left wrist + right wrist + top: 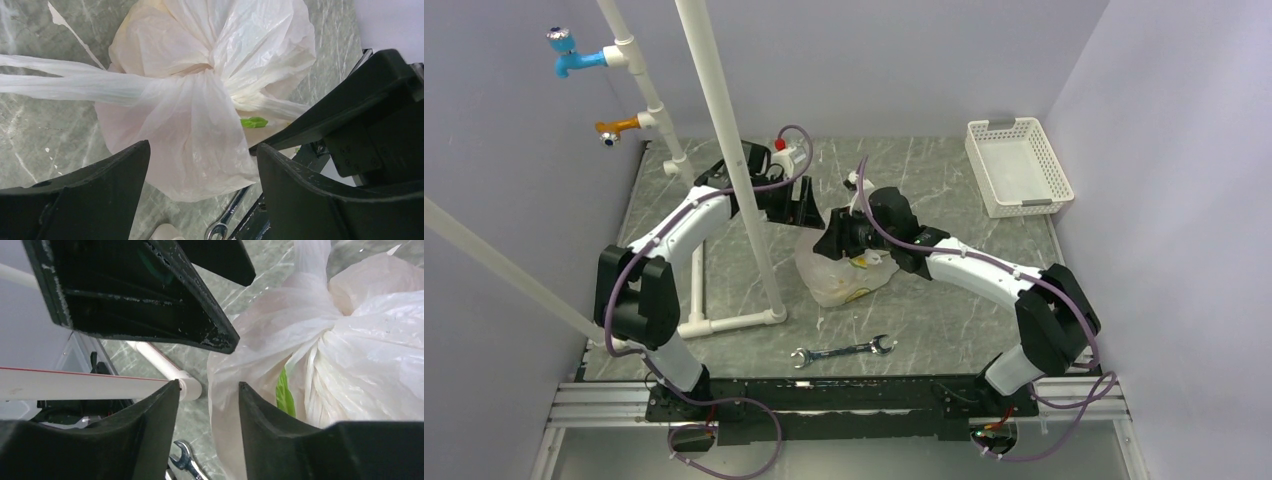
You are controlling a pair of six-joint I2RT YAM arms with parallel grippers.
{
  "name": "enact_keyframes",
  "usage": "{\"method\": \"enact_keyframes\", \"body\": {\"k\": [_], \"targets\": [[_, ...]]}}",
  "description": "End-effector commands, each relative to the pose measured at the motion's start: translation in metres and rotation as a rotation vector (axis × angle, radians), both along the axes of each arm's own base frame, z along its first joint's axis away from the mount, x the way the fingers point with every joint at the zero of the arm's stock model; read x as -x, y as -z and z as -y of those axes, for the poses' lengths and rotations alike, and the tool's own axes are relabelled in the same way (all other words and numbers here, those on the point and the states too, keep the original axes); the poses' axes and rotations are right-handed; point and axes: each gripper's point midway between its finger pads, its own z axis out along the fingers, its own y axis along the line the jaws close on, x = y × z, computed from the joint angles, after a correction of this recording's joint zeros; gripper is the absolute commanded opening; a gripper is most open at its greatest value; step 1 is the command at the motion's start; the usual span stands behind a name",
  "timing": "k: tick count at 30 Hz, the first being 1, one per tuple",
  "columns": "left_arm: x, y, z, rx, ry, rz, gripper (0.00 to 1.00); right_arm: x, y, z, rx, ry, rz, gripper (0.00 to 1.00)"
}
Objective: Take the fake fruits out of the plastic bag
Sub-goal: Move the plastic bag to the center of the board, then untie the plastic bag at the center of the board.
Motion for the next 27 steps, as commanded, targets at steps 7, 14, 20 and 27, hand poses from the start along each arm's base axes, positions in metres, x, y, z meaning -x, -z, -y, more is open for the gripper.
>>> {"method": "enact_keyframes", "body": {"k": [7, 14, 20, 27], "targets": [[-0.01, 0.008, 0.013, -0.077, 0.035, 0.036, 0.83, 0.025, -0.046, -0.021, -0.273, -0.144, 0.076, 0.18], [-0.004, 0.012, 0.011, -0.149, 0.046, 0.073, 0.49, -0.028, -0.062, 0.046, 0.12, 0.189, 0.268, 0.35], [-0.001, 0.006, 0.017, -0.147, 0.059, 0.097, 0.21, -0.052, -0.066, 0.117, 0.422, 0.385, 0.373, 0.78], [0.005, -0.01, 0.02, -0.115, 0.074, 0.177, 0.05, -0.061, -0.066, 0.114, 0.438, 0.319, 0.521, 0.72]]}}
